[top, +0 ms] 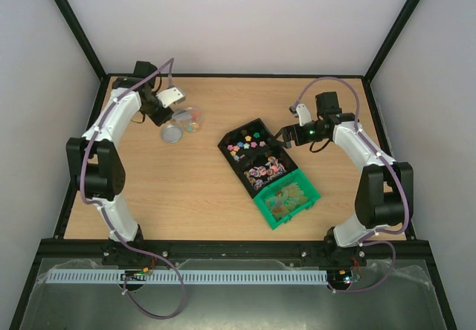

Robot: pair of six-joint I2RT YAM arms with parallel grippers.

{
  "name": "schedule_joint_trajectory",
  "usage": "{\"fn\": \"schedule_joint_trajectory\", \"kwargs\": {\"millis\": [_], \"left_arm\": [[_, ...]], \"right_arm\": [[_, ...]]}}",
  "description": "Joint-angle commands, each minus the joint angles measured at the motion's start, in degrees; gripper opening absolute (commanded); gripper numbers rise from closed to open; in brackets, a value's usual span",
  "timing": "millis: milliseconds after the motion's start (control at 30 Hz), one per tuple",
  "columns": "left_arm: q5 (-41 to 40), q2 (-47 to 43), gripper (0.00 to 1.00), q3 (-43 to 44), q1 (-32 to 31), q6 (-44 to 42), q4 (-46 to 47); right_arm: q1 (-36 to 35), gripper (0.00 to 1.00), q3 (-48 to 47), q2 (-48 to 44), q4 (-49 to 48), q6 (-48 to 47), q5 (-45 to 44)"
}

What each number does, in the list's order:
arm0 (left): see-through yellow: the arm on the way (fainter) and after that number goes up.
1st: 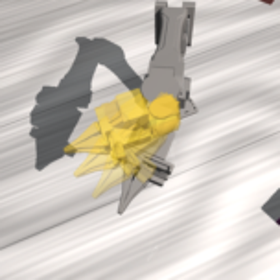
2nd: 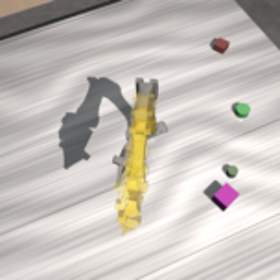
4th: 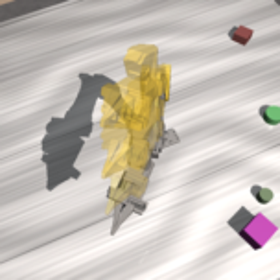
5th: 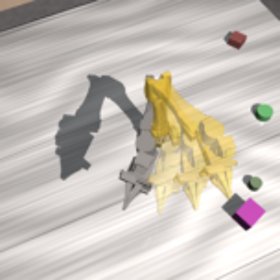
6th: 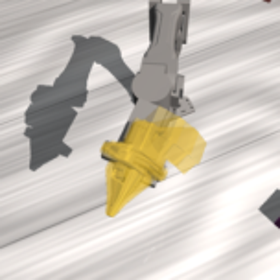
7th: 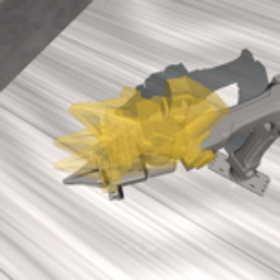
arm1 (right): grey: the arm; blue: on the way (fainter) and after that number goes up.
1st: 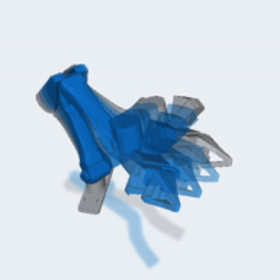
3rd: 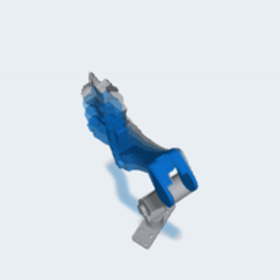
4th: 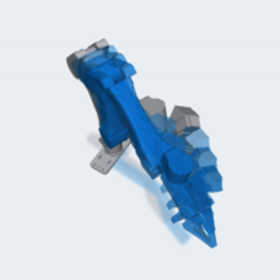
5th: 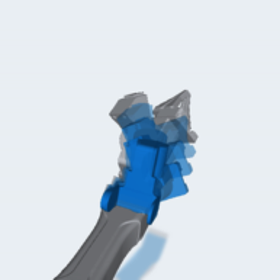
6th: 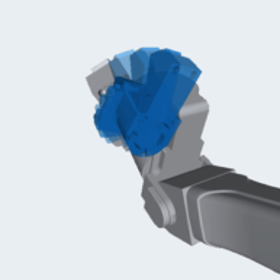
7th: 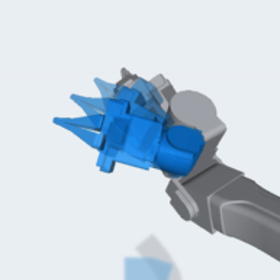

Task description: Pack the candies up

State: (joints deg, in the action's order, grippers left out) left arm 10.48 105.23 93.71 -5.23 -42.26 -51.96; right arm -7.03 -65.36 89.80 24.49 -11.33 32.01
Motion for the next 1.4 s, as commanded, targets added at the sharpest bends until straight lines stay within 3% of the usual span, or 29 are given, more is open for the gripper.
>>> {"fn": "schedule_joint_trajectory", "kwargs": {"millis": [0,167,367,667,933,1200,1367], "left_arm": [[6.4,-6.0,0.02,1.1,-0.3,-1.0,-3.4],[11.9,-13.0,0.02,-1.6,-4.4,-1.6,-4.2],[9.1,-19.1,0.02,-2.7,-14.5,-0.2,-6.6],[-2.7,-14.8,0.02,-4.5,-29.4,7.6,-8.0],[-9.2,-6.1,0.02,-1.2,-32.8,9.4,-8.8],[-9.8,2.2,0.02,3.3,-33.7,9.8,-8.3],[-7.6,6.1,0.02,3.7,-33.7,10.9,-7.5]], "right_arm": [[0.1,0.99,0.9,-1.1,1.6,-0.3,0.9],[0.0,0.99,0.8,0.0,2.2,0.1,0.4],[0.0,0.97,0.9,1.1,3.5,0.4,-0.3],[0.1,0.76,2.1,2.4,4.0,1.5,0.2],[-0.9,0.67,3.2,4.4,3.0,1.6,-0.1],[-3.1,0.52,3.1,6.1,2.6,1.1,-1.0],[-4.3,0.48,3.0,6.2,2.2,0.6,-1.7]]}}
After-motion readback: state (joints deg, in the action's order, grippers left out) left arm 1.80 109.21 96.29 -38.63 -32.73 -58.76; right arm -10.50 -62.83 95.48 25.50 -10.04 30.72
